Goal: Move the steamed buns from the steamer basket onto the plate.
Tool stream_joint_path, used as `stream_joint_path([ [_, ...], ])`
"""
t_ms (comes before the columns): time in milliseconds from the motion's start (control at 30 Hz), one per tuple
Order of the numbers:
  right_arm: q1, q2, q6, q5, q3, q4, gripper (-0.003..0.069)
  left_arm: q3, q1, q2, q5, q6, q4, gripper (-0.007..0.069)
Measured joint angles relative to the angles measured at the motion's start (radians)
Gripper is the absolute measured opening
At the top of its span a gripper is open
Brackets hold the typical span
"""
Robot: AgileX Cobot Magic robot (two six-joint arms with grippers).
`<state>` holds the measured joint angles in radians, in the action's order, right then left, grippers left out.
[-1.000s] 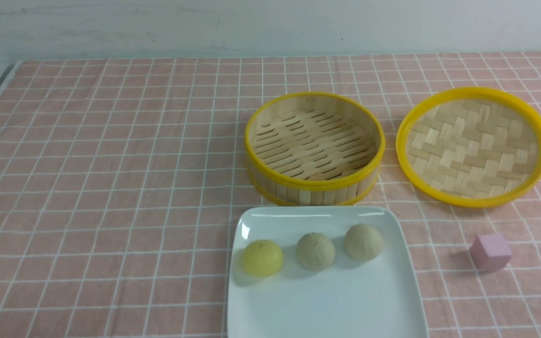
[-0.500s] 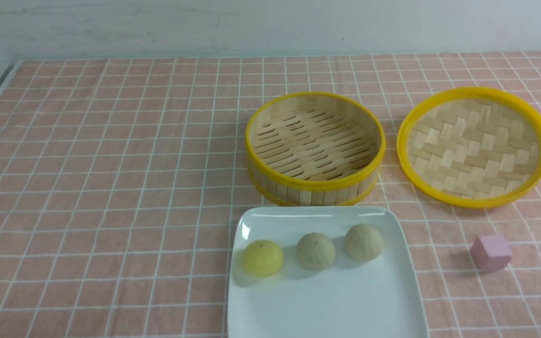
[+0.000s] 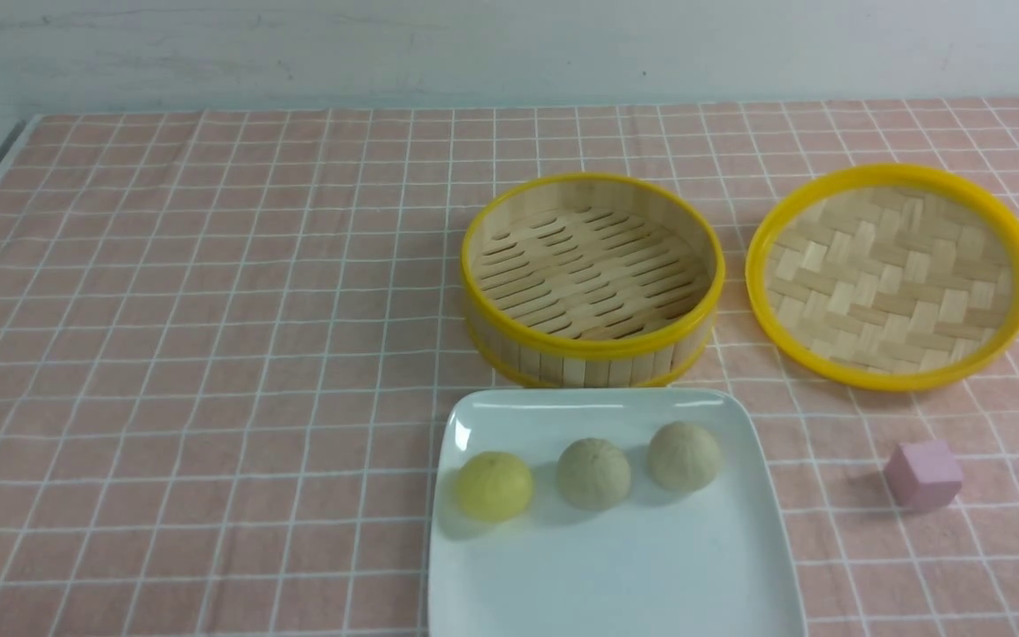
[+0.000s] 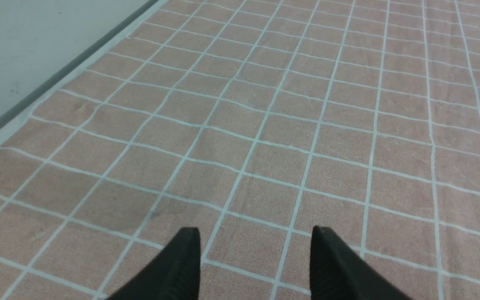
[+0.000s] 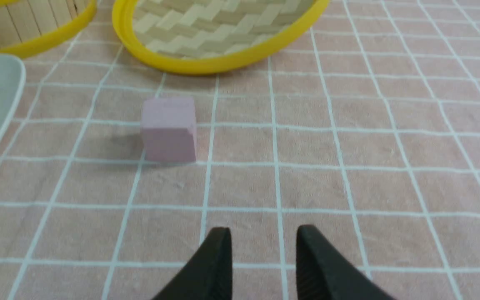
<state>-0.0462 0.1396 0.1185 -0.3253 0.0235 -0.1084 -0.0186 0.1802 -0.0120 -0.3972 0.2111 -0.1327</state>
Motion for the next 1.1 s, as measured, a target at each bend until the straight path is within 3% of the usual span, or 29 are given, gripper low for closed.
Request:
stream_joint_path([
  [1100,0.0,0.0,-0.103,-0.004,0.0,0.072,0.0243,0.0,0.0,0.0,0.0,0.0,0.0,0.0368],
])
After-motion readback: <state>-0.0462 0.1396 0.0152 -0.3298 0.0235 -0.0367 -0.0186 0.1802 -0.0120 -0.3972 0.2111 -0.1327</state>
